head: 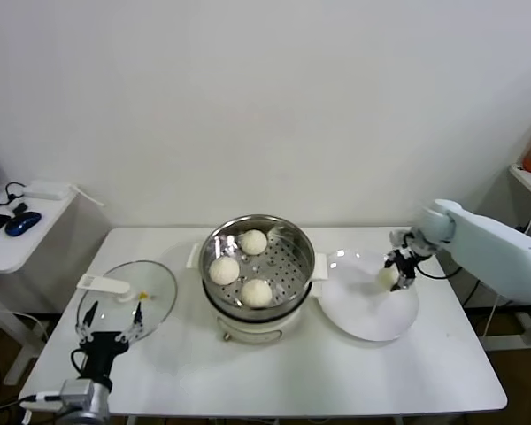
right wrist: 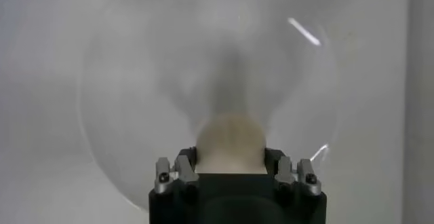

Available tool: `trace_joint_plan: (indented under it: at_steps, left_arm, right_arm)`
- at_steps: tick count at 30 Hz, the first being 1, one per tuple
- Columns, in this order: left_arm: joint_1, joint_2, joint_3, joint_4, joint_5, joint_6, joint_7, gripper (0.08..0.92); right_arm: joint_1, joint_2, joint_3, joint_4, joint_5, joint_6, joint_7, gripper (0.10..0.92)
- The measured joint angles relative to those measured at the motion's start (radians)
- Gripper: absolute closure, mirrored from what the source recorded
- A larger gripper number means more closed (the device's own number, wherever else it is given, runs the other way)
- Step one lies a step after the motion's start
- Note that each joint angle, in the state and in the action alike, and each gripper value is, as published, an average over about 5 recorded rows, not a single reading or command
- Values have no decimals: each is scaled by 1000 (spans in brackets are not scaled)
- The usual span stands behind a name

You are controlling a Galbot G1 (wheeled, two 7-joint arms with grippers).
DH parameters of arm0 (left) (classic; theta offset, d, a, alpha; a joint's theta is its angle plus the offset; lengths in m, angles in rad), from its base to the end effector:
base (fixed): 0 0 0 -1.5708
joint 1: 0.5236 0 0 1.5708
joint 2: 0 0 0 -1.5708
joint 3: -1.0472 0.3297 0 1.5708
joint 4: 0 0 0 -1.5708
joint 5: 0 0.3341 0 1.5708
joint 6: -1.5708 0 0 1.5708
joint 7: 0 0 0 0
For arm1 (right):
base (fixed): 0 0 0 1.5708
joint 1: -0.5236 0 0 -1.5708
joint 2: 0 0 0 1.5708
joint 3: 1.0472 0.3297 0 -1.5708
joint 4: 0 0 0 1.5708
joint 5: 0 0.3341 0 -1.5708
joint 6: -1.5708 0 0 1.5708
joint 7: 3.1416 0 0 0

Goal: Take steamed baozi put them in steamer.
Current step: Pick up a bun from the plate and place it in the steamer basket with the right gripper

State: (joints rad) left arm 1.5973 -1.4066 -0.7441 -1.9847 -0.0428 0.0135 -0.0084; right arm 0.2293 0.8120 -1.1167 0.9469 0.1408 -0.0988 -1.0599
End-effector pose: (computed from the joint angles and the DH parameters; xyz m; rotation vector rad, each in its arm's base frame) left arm 0.1594 0.0979 -0.3110 0.1977 -2.9925 -0.3073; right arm 0.5372 -0.1648 -0.1825 1.2554 -1.3848 1.2916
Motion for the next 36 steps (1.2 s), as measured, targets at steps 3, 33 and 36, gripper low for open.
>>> trace_joint_plan:
  at_steps: [3,33,36]
  left_arm:
    - [-3,0,4,-4,0,1,0,177]
    - [16,-9,18,-41,-17,-8,-2,177]
    - [17,-9,17,-45,-19,-8,-2,177]
  right_arm:
    - [71,3,-66,36,85,-27,7,381]
    - [599,270,-540,265,731,-152,50,372]
    - [585,308,-540,250,740,-158,57,372]
